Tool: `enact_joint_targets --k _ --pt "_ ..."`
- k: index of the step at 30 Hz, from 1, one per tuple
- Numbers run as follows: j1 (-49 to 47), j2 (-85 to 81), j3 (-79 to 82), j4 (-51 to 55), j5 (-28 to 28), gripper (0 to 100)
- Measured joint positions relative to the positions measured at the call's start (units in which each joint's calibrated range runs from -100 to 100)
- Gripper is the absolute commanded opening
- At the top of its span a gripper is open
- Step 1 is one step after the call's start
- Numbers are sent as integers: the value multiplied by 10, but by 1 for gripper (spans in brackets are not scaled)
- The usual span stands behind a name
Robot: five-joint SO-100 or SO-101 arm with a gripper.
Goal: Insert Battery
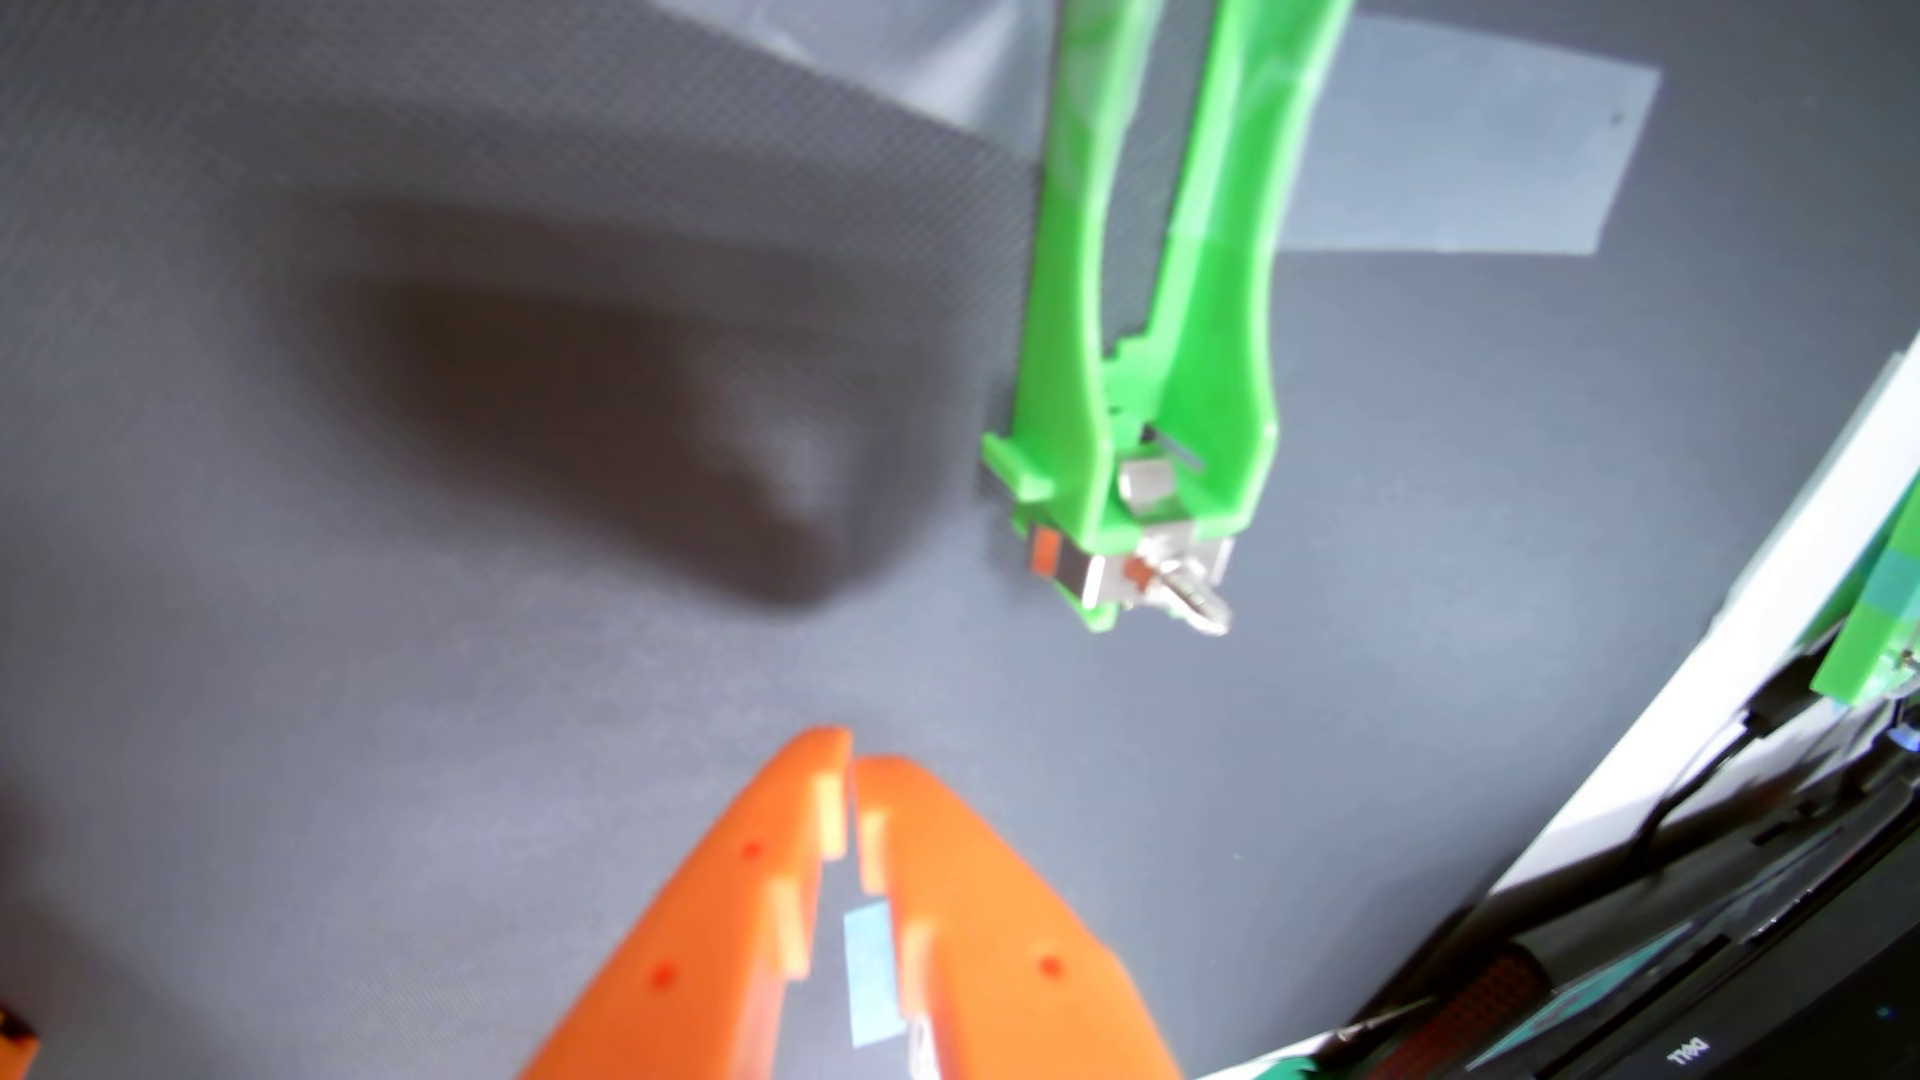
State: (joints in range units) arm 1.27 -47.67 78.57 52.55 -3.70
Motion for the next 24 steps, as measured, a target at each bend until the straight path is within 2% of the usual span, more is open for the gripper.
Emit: enact_joint_targets --k 24 --pt "-7 0 0 0 -3 2"
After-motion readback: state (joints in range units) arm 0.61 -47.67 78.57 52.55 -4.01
